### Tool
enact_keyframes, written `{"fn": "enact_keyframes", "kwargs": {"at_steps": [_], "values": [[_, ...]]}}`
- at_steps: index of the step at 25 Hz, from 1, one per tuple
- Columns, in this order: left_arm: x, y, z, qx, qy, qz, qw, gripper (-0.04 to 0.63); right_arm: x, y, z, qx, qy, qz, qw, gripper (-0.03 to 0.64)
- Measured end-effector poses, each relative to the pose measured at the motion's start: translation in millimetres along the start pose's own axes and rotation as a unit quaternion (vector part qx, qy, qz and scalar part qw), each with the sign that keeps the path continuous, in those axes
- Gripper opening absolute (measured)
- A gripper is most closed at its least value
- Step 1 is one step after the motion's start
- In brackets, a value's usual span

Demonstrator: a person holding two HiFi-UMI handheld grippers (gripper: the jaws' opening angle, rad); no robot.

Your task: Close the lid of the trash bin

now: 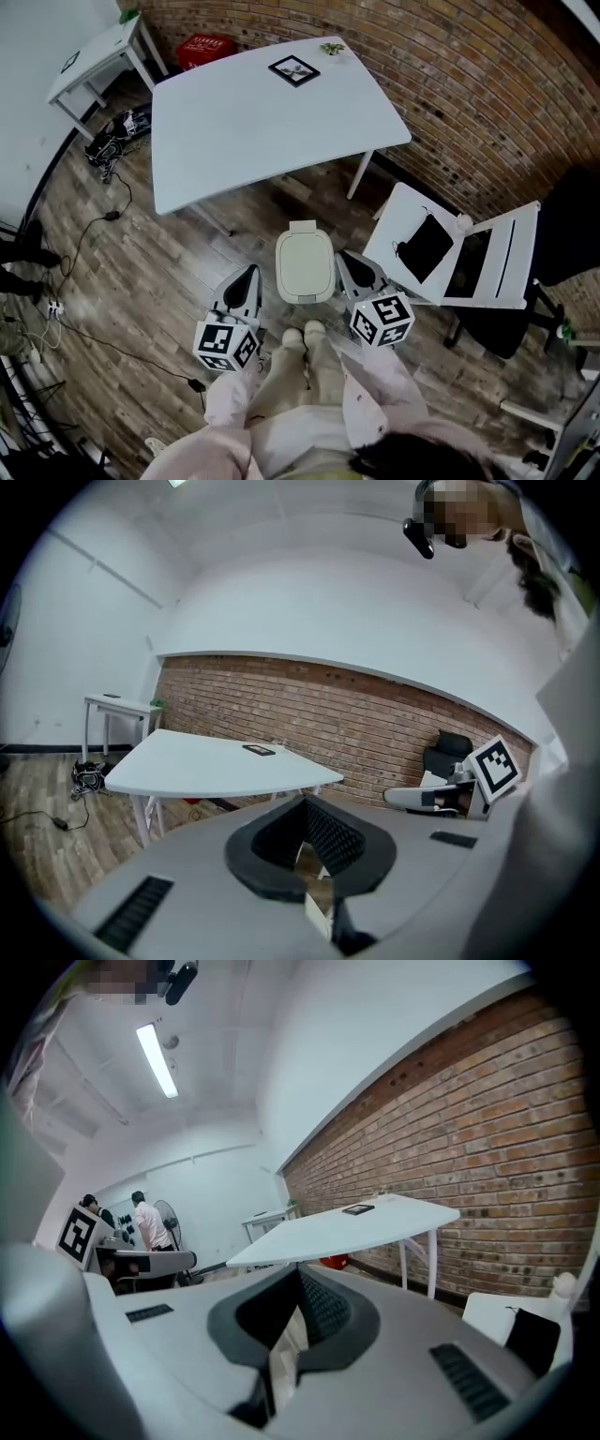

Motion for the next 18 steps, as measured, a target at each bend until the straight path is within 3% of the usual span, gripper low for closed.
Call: {"fn": "enact_keyframes", "kwargs": {"at_steps": [7, 18], "values": [[1, -41, -7, 0.034, -0.004, 0.047, 0.9983, -0.008, -2, -46, -9, 0.052, 0.003, -0.017, 0.998, 0.004], [-4, -94, -29, 0.101, -0.026, 0.065, 0.9925, -0.008, -9, -103, -31, 0.106, -0.008, -0.06, 0.992, 0.003]]}}
Point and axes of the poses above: the fingertips, and each gripper's own axes: z forward along the fingers, x to its right, y out of its underside, the point moved 1 cm from there along -z, backward along the fingers, and after that the axes turned 6 degrees about -y, right-handed, at the moved point
